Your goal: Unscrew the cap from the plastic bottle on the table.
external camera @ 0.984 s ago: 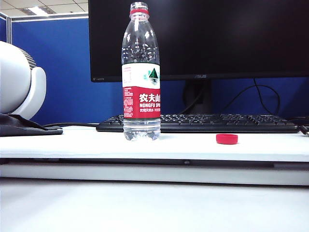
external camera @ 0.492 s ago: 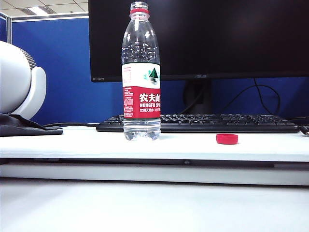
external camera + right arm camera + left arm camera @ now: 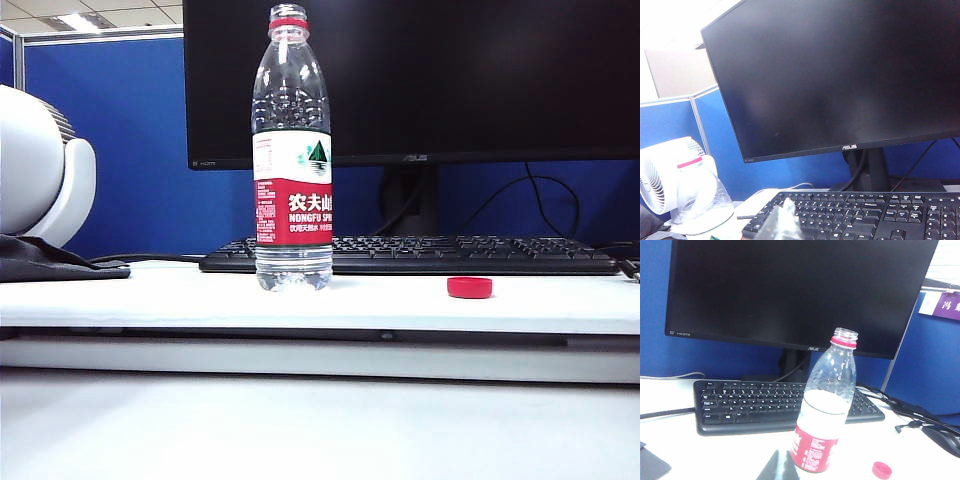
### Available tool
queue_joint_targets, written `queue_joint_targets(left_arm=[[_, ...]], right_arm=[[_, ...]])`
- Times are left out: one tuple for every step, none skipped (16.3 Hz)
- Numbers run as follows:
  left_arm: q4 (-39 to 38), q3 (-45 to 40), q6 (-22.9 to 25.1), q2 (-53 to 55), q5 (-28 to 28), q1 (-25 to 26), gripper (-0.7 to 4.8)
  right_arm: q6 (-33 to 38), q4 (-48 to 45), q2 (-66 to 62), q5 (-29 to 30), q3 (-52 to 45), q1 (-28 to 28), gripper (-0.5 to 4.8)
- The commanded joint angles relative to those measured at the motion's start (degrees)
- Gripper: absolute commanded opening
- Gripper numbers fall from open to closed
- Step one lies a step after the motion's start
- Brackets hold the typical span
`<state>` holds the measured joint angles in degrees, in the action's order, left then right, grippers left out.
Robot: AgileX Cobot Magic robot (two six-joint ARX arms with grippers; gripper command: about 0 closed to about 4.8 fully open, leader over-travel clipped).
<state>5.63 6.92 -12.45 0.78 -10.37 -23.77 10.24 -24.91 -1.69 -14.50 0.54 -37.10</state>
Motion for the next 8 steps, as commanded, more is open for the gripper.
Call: queue_joint_targets(left_arm=[[-0.8,0.1,0.0,-0.6,-0.1,1.3,-0.05],[-0.9,0.0,0.2,-0.6,-0.1,5.4,-0.05],[-1.4,0.0,0.5,-0.6,-0.1,9.2,-0.05],[-1.6,0.0,1.4,-0.6,0.2,13.4,-0.05],[-1.9,0.0,2.3,-0.6,0.8,17.9,-0.05],[-2.4,0.0,2.6,-0.6,1.9,20.6,-0.05],[-3.0,-0.4,3.0,-0.6,4.0,24.3,-0.05],[-3.7,-0.9,3.0,-0.6,4.3,26.8,-0.05]], right_arm=[[0.0,-0.5,0.0,0.1,0.1,0.0,-0.01],[0.0,-0.3,0.0,0.1,0.1,0.0,-0.01],[0.0,-0.2,0.0,0.2,0.1,0.0,-0.01],[0.0,-0.1,0.0,0.3,0.1,0.0,-0.01],[0.0,-0.1,0.0,0.3,0.1,0.0,-0.01],[0.0,0.1,0.0,0.3,0.1,0.0,-0.01],[0.0,0.7,0.0,0.3,0.1,0.0,-0.01],[0.0,1.4,0.0,0.3,0.1,0.0,-0.01]])
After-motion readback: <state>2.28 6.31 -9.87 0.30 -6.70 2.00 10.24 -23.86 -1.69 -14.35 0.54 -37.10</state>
